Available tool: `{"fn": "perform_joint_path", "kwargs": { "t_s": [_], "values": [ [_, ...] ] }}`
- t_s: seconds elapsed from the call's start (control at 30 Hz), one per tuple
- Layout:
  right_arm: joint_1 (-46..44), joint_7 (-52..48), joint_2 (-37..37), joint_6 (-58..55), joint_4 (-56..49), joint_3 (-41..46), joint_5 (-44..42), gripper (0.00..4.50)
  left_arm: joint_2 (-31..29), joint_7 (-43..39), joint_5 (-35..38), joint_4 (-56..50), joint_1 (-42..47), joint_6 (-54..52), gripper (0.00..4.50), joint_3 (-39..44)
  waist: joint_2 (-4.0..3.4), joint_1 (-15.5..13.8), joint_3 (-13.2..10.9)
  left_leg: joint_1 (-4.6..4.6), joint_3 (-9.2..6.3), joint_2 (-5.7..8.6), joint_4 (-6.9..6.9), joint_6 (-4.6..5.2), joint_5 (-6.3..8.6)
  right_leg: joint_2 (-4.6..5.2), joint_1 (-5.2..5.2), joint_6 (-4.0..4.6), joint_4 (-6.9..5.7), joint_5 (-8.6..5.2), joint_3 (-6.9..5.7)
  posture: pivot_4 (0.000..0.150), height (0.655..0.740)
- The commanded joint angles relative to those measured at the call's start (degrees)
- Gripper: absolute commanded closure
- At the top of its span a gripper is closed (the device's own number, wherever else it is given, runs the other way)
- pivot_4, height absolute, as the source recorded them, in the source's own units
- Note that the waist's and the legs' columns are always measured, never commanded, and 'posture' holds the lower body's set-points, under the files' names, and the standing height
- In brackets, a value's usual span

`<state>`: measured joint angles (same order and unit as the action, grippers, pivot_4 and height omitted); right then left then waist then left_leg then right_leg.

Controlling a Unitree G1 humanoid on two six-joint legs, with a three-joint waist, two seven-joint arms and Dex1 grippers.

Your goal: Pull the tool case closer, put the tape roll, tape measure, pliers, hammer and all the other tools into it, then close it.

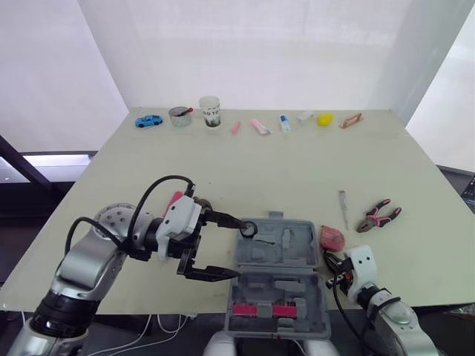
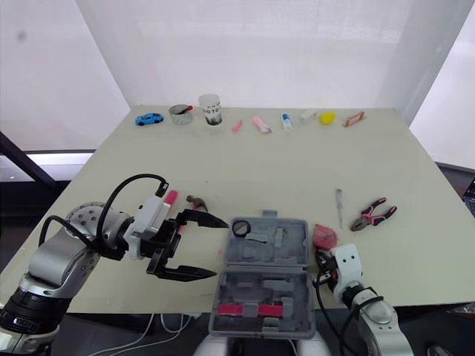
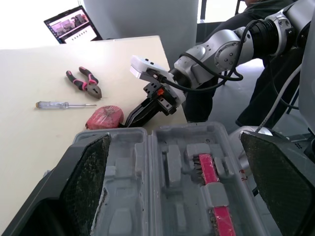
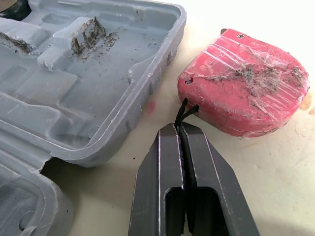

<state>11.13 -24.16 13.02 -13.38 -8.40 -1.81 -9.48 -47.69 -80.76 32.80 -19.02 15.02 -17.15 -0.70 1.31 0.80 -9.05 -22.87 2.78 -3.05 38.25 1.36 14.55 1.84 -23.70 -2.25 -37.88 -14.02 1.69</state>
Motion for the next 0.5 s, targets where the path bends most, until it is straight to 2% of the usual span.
{"fn": "perform_joint_path", "kwargs": {
  "t_s": [0.03, 0.5],
  "values": [
    [0.29, 0.28, 0.20, 0.40, -0.50, 0.80, -0.56, 4.47, 0.24, 0.08, 0.90, -1.52, 0.66, -0.08, 0.00, -0.26, 0.00, 0.00, 0.00, 0.00, 0.01, 0.00, 0.00, 0.00, 0.00, 0.00, 0.00, 0.00, 0.00, 0.00, 0.00, 0.150, 0.7400],
    [6.20, -3.14, 5.32, -1.51, -6.49, 4.36, -4.37, 4.47, 1.59, -0.25, 0.24, -0.87, 2.37, 0.55, 0.00, -1.87, 0.00, -0.17, 0.00, -0.02, 0.01, 0.03, 0.00, 0.00, 0.00, 0.03, 0.01, 0.00, 0.01, 0.00, 0.01, 0.150, 0.7400]
  ]
}}
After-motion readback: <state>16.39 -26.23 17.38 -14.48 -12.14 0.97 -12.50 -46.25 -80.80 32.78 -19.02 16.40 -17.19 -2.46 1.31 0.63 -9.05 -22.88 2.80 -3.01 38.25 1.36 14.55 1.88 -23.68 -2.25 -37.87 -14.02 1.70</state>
